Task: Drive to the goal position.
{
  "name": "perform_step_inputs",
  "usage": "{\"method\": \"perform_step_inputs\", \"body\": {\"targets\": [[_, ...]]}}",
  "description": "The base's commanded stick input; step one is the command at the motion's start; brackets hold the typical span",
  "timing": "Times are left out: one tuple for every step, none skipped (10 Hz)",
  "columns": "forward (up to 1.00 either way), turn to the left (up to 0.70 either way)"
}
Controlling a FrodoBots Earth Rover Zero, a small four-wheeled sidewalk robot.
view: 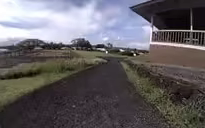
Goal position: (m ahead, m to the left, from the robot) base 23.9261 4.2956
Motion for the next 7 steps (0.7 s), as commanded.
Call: {"method": "perform_step_inputs", "body": {"targets": [[0.5,-0.5],[0.5,-0.5],[0.5,-0.5],[0.5,-0.5],[0.5,-0.39],[0.5,-0.14],[0.5,0.0]]}}
